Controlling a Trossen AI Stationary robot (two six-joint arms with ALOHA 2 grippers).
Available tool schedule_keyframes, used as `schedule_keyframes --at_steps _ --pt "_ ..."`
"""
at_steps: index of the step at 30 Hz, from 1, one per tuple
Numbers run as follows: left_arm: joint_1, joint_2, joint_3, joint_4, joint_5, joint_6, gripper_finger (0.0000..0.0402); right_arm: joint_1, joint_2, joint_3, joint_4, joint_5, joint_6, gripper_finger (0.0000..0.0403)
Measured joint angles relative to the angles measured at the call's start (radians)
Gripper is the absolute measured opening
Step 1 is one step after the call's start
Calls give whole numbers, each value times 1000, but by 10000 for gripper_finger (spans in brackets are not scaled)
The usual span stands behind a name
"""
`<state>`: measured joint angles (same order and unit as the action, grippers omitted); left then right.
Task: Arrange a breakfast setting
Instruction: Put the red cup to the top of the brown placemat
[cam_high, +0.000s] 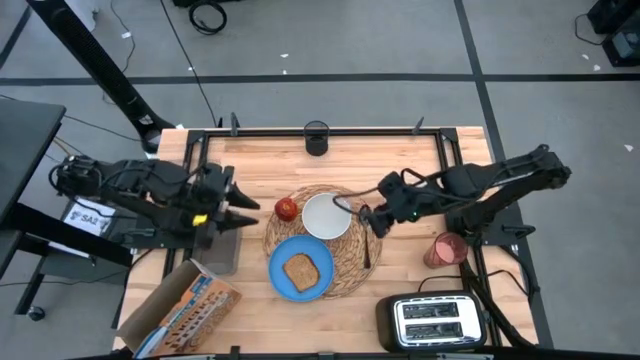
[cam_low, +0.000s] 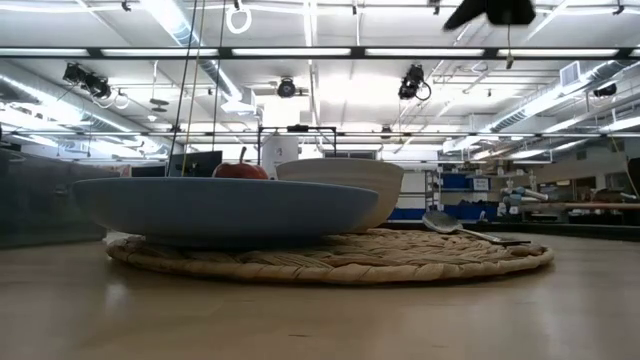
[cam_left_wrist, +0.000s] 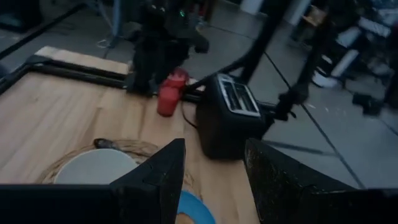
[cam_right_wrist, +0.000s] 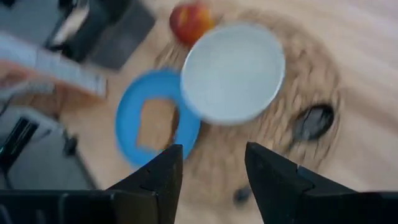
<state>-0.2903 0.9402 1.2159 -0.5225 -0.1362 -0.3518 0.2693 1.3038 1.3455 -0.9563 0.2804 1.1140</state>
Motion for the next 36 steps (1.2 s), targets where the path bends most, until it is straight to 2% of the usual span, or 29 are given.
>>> schedule_keyframes --at_steps 6,10,16,23,27,32,36 --pt "-87 27 23 -19 0 22 176 114 75 209 -425 -158 224 178" --pt "-141 29 21 -46 0 -11 176 203 81 224 -617 -248 392 184" --pt "-205 40 20 -25 -21 -57 176 278 55 79 -613 -278 473 206" --pt "-224 76 20 120 -28 -108 176 302 44 -94 -589 -332 481 221" --pt "-224 105 20 161 -72 -120 176 302 40 -180 -573 -378 476 211" --pt "-223 138 20 190 -93 -136 176 298 28 -289 -431 -433 397 189" --pt "-224 155 20 205 -100 -135 176 298 27 -322 -410 -442 391 158"
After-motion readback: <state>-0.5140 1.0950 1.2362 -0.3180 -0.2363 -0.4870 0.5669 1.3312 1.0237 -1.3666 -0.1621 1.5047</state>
